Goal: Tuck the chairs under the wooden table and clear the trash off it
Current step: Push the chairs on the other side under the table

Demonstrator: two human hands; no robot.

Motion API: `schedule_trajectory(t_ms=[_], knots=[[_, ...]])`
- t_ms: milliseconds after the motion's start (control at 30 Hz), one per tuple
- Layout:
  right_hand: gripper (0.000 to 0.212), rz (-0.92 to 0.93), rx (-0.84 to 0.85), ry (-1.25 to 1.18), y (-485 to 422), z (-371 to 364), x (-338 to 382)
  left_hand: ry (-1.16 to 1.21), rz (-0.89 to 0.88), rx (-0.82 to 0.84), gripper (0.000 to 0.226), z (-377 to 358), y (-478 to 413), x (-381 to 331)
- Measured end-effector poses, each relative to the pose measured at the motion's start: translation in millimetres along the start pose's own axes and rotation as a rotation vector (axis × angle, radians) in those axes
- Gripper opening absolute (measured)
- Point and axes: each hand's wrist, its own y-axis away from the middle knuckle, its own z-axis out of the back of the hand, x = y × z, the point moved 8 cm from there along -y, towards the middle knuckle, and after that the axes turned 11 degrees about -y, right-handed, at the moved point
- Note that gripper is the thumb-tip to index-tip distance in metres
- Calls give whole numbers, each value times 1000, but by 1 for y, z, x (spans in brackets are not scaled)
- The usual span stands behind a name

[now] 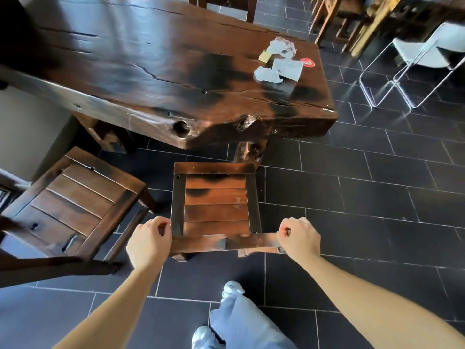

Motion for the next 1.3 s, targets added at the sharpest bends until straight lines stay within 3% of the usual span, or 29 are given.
schedule_trajectory(t_ms=[767, 1300], knots=[[13, 100, -9, -96, -134, 1, 50, -55, 44, -30, 14, 2, -129, -40], [9, 69, -96, -146, -138, -14, 78, -112, -25, -5, 14, 5, -182, -25]])
